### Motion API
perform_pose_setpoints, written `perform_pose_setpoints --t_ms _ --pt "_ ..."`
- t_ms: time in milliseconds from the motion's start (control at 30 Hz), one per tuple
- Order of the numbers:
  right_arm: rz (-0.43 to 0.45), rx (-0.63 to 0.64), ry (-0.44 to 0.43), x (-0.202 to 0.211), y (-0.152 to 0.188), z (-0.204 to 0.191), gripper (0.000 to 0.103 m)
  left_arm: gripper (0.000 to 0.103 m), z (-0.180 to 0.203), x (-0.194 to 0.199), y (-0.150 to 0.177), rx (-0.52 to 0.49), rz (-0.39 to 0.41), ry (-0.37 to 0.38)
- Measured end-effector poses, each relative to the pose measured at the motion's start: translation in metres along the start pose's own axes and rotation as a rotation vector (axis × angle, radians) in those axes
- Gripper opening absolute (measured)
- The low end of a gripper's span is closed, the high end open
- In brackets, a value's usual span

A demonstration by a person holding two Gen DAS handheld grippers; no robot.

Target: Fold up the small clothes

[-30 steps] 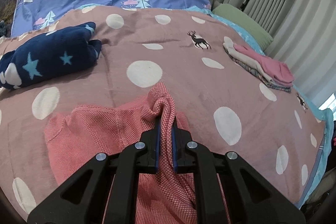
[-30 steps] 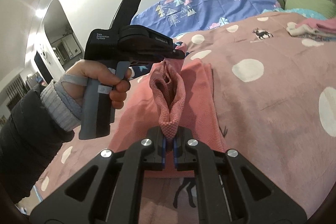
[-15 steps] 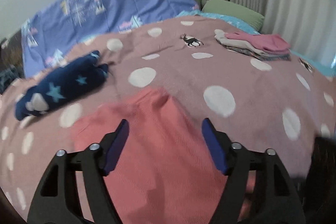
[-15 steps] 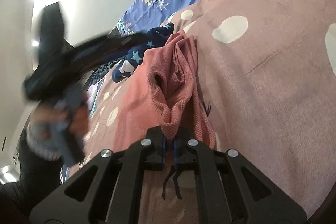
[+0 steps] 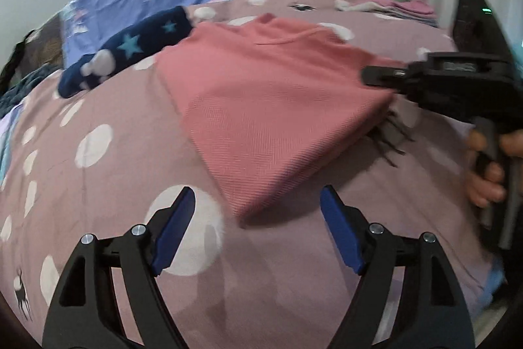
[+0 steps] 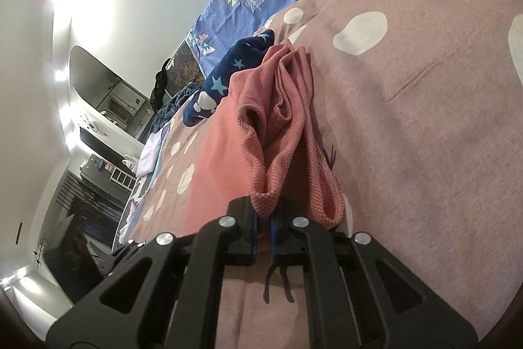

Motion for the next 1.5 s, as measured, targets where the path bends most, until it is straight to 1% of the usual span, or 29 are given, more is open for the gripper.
perform_pose_setpoints --t_ms 100,167,200,267,300,433,467,567,633,733,833,933,1033,1067,1100,1133,1167,1233,1267,1300,1333,1400,1433,1500 --pt "-0.007 0.01 -0.008 -0.001 -0.001 -0.004 0.006 0.079 -0.002 -0.006 -0.006 0.052 0.008 0.018" --pt "-0.001 -0.005 -0.027 -0.001 -0.004 -0.008 0.006 0.079 -0.002 -0.014 -0.009 0.045 0.009 -0.017" --pt "0.006 -0.027 -0.055 -0.001 -0.007 -0.011 0.005 0.079 -0.003 -0.018 -0.009 0.038 0.004 -0.044" --pt "0.017 -0.047 -0.081 0.001 -0.01 -0.015 0.005 0.079 -0.01 -0.024 -0.01 0.033 -0.003 -0.105" --pt "0.021 -0.051 -0.082 0.002 -0.012 -0.016 0.005 0.079 -0.016 -0.023 -0.009 0.045 -0.001 -0.126" --pt "0.012 -0.053 -0.063 0.004 -0.011 -0.012 0.005 0.079 -0.041 -0.016 -0.001 0.099 0.0 -0.163" --pt "0.009 -0.059 -0.059 0.003 -0.009 -0.01 0.005 0.081 -0.049 -0.016 0.003 0.111 -0.006 -0.177" --pt "-0.003 -0.075 -0.056 0.0 -0.004 -0.006 0.005 0.082 -0.054 -0.015 0.013 0.126 -0.02 -0.163" --pt "-0.009 -0.08 -0.039 0.0 0.0 -0.001 0.005 0.082 -0.05 -0.016 0.016 0.106 -0.025 -0.173" --pt "-0.001 -0.091 -0.038 0.006 -0.001 -0.002 0.005 0.082 -0.046 -0.016 0.016 0.082 -0.027 -0.173" --pt "0.011 -0.032 -0.031 0.013 -0.006 -0.012 0.005 0.08 -0.046 -0.017 0.018 0.091 -0.03 -0.145" --pt "-0.038 -0.015 0.019 0.008 0.0 -0.002 0.006 0.077 -0.045 -0.019 0.02 0.11 -0.041 -0.104" --pt "-0.086 -0.084 0.047 0.007 0.014 0.019 0.009 0.075 -0.045 -0.022 0.021 0.129 -0.053 -0.073" --pt "-0.092 -0.09 0.052 0.008 0.016 0.021 0.009 0.074 -0.044 -0.022 0.021 0.135 -0.056 -0.062" --pt "-0.093 -0.087 0.056 0.01 0.017 0.021 0.009 0.071 -0.044 -0.022 0.021 0.139 -0.057 -0.051" --pt "-0.093 -0.075 0.064 0.014 0.016 0.019 0.012 0.065 -0.043 -0.022 0.021 0.141 -0.058 -0.033" --pt "-0.095 -0.06 0.074 0.017 0.016 0.017 0.013 0.06 -0.041 -0.021 0.021 0.139 -0.058 -0.012" --pt "-0.09 -0.015 0.103 0.024 0.012 0.009 0.019 0.033 -0.032 -0.012 0.02 0.133 -0.061 0.064" --pt "-0.082 0.009 0.114 0.027 0.01 0.005 0.019 0.026 -0.029 -0.007 0.02 0.127 -0.063 0.095" --pt "-0.07 0.048 0.119 0.031 0.005 -0.002 0.019 0.014 -0.024 0.002 0.018 0.118 -0.054 0.135" --pt "-0.063 0.074 0.117 0.033 0.001 -0.007 0.019 0.012 -0.021 0.009 0.016 0.114 -0.04 0.159" --pt "-0.05 0.135 0.093 0.035 -0.006 -0.024 0.019 0.01 -0.016 0.024 0.008 0.099 0.002 0.193" --pt "-0.052 0.15 0.081 0.032 -0.008 -0.029 0.019 0.01 -0.014 0.031 0.001 0.088 0.032 0.203" --pt "-0.073 0.17 0.059 0.023 -0.008 -0.035 0.02 0.011 -0.012 0.033 -0.009 0.09 0.065 0.195"
Point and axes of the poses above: each gripper's, at about its wrist camera, not at the fingertips, and x roughly against the way its jaws point, z to its right, y to its underside, the point moved 10 cm from there along -x, roughly the way its jaws point, and after that the axes turned 14 degrees about -y, right-handed, at the moved point
